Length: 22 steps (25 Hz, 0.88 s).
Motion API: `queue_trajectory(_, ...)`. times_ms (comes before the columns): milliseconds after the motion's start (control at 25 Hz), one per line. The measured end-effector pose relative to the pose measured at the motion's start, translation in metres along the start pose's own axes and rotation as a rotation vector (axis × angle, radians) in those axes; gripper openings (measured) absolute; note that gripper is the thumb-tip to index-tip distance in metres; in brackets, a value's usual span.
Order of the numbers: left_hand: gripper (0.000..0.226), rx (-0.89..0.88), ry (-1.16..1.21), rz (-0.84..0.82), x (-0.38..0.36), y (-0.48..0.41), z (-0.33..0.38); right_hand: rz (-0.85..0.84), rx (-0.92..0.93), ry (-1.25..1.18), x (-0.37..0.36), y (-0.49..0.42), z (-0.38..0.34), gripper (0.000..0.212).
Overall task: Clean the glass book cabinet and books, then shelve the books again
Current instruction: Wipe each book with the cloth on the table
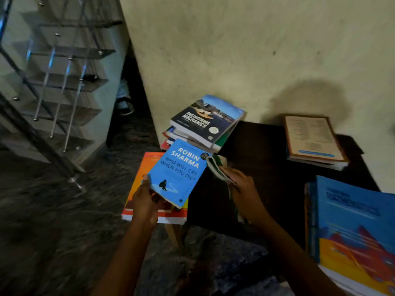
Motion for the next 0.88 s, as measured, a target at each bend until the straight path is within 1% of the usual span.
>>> queue_trajectory(40,0.027,0.013,0.051,0.061,0.011,-0.006,0.004,-0.022,0.017,0.003,-0.007,-0.003,-0.007,0.045)
queue_trajectory(80,0.025,0.040,0.086,0.112,0.021,-0.009,0.005,-0.038,0.040,-0.002,-0.013,-0.006,-0.014,0.047)
queue_trajectory(160,0.020,0.129,0.090,0.134,0.034,-0.014,0.002,-0.076,0.056,-0.038,-0.027,-0.009,-0.023,0.051)
queue_trajectory(240,0.019,0.161,-0.006,0.108,0.043,-0.020,-0.006,-0.102,0.018,-0.064,-0.037,-0.009,-0.025,0.048)
queue_trajectory(400,0.034,0.089,-0.218,0.062,0.047,-0.011,-0.001,-0.093,-0.042,-0.080,-0.035,-0.007,-0.017,0.046)
queue_trajectory(520,0.035,0.067,-0.296,-0.039,0.034,0.003,0.006,-0.019,-0.085,-0.067,-0.016,-0.008,-0.003,0.038)
queue_trajectory(600,0.029,0.057,-0.307,-0.124,0.008,0.016,0.011,0.028,-0.135,-0.059,-0.001,-0.009,0.011,0.042)
queue_trajectory(720,0.026,0.144,-0.371,-0.330,-0.060,0.029,-0.002,0.101,-0.274,-0.073,0.028,-0.013,0.033,0.045)
queue_trajectory(880,0.031,0.297,-0.515,-0.600,-0.179,0.023,-0.051,0.290,-0.372,0.018,0.087,-0.013,0.068,0.041)
Point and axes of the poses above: each hand's wrist, its own y-axis away from the middle knuckle, its own x-axis out of the back of the hand, z = x × y, the point moved 6 cm from there along -y, towards the middle knuckle, and after that the axes turned 5 degrees about z, right-handed, at the moved point
